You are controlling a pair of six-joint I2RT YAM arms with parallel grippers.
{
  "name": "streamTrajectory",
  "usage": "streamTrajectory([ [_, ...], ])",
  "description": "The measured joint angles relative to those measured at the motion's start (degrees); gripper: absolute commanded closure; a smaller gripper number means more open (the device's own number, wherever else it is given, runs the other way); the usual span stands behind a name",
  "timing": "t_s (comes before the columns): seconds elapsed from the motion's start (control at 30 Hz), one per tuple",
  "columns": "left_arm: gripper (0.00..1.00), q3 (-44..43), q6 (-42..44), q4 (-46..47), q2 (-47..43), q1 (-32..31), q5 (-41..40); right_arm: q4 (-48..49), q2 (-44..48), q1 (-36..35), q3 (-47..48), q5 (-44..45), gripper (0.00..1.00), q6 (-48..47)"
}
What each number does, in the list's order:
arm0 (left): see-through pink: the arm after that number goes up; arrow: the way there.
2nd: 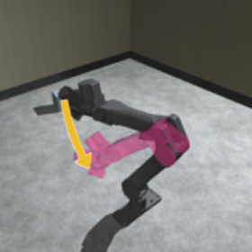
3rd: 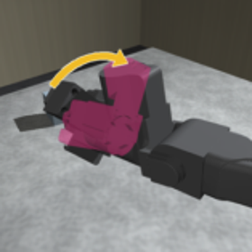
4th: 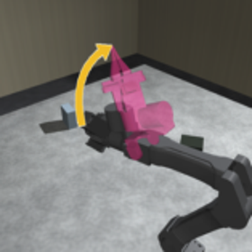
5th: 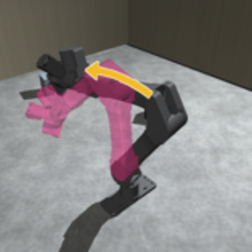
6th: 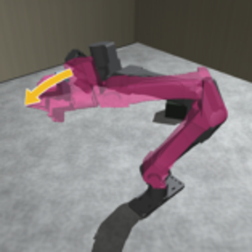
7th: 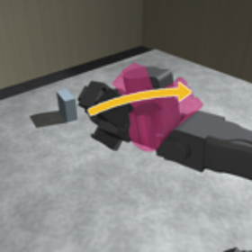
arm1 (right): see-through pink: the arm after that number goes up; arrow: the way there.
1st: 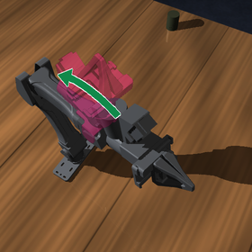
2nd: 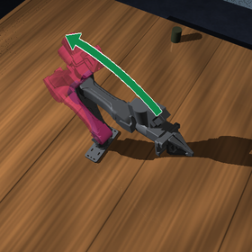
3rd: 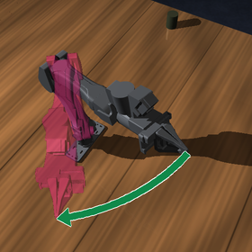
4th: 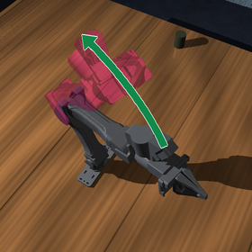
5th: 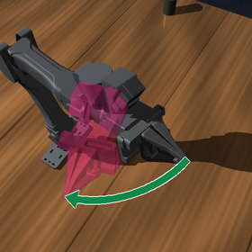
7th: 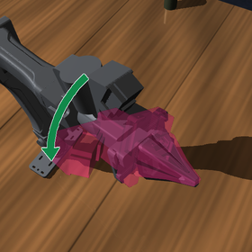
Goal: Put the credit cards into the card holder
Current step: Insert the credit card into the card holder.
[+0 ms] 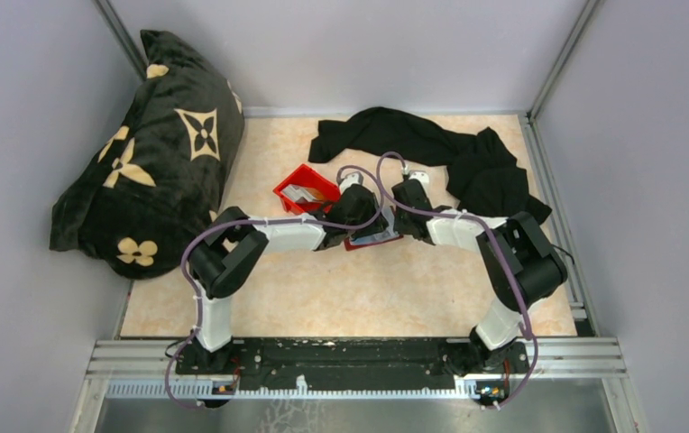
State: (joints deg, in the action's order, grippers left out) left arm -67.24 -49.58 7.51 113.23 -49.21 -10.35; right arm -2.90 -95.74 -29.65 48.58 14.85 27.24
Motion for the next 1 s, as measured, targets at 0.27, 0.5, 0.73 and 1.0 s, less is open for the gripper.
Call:
streamTrajectory([
  [0.27,0.41,1.73,0.76,0.07,-3.19,-0.28,-2.01,-2.91,1.25,-0.5,-0.04,-1.9,0.93,0.46],
  [0.5,0.41,1.73,1.57,1.09,-4.85,-0.31,-2.29,-6.95,2.84,-0.68,-0.2,-3.15,0.86,0.48],
  [0.73,0.41,2.73,1.66,1.44,-5.11,-0.31,-2.19,-8.44,4.35,-0.72,-0.98,-3.8,0.76,0.52],
  [1.0,0.41,10.08,2.38,0.13,-13.03,-0.33,-3.78,-8.83,8.7,-0.66,-3.23,-4.24,0.61,1.55],
])
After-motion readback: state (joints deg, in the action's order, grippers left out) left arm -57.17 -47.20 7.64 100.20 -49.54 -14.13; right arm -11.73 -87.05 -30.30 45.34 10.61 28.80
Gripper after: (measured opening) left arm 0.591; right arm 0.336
